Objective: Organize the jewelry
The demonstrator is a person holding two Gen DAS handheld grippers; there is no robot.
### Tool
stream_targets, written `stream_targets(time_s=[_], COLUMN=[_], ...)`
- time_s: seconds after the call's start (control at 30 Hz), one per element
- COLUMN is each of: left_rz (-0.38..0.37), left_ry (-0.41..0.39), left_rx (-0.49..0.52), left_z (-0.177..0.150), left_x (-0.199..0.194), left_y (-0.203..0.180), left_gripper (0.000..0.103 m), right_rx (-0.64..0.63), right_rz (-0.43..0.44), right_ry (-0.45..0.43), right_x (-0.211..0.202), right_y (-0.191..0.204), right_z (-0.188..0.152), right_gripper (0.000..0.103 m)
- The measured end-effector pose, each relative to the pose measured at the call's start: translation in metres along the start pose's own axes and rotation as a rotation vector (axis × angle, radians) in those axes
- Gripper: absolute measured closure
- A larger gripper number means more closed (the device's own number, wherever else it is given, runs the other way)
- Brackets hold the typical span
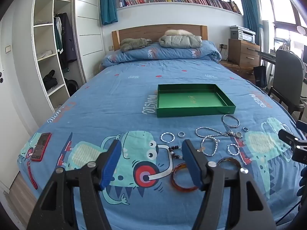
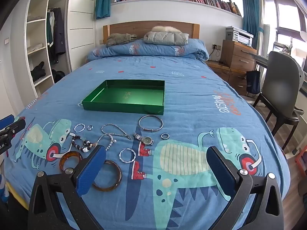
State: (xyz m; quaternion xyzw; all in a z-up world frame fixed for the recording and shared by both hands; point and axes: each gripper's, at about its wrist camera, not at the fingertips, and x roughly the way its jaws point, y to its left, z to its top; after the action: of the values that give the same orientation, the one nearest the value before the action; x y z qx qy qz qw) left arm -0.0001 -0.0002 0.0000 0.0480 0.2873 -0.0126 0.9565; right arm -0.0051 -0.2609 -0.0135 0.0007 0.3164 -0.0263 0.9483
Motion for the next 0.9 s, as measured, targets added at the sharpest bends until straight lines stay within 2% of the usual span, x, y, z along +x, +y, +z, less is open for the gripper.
stream_targets(time_s=[0.9], left_rz=[0.003], left_ry=[-0.004], left_rx=[0.004], left_z=[-0.0004], left_x=[0.0005], left_y=[-0.0001], left_gripper=[0.039], right_rx=[0.001], right_rz=[0.003], right_ry=[-0.01], right_x=[-0.003], right_y=[-0.0029], right_z=[0.0009], right_gripper=[0.0])
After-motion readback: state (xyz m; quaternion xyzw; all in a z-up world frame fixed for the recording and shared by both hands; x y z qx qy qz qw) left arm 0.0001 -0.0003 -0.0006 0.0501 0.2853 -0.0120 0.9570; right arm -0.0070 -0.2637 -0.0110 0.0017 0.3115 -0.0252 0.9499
